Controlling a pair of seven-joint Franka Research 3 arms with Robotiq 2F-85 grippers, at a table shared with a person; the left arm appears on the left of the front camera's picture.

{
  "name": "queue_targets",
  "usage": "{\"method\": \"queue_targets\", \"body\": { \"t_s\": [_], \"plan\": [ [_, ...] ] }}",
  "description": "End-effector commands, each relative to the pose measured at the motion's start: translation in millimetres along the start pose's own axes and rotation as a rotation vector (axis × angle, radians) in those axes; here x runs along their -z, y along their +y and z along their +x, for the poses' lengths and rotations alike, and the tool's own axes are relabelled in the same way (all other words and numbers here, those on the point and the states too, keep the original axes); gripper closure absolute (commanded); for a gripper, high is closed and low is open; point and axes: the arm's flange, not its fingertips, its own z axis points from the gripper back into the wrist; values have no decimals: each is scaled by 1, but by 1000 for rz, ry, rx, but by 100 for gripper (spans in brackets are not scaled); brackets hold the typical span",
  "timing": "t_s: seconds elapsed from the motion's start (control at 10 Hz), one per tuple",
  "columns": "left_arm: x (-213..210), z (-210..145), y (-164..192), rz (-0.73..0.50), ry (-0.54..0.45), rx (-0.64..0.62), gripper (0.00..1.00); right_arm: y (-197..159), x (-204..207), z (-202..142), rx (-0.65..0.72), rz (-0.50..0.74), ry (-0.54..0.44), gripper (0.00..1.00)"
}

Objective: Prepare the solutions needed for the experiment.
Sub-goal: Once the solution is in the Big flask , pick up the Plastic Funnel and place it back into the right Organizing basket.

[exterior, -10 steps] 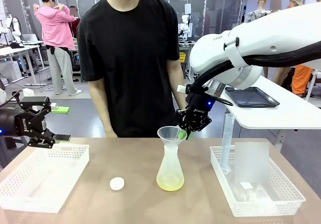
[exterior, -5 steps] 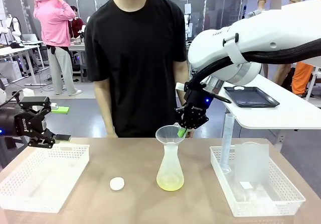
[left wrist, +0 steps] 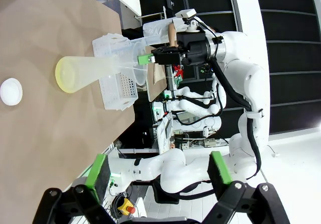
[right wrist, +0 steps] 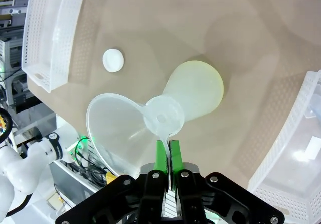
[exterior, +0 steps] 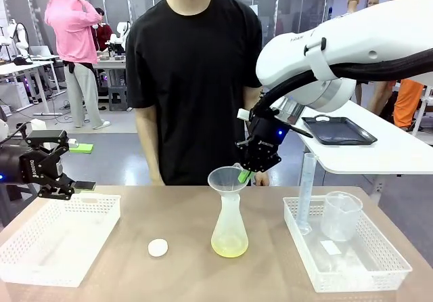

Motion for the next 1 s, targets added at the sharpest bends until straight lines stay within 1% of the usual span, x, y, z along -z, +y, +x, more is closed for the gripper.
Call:
{"method": "queue_targets", "body": {
  "t_s": [0.0, 0.2, 0.3, 0.9],
  "plan": [
    [1, -3, -1, -21, -4, -5, 0, 7, -13, -7, 29, 12, -9, 100],
    [1, -3, -1, -21, -4, -5, 0, 11, -27, -11, 28, 8, -25, 100],
    [1, -3, -1, -21, -4, -5, 0, 16, -40, -16, 29, -3, -34, 100],
    [1, -3, -1, -21, -4, -5, 0, 34, -103, -33, -13, 39, -155, 100]
  ]
}}
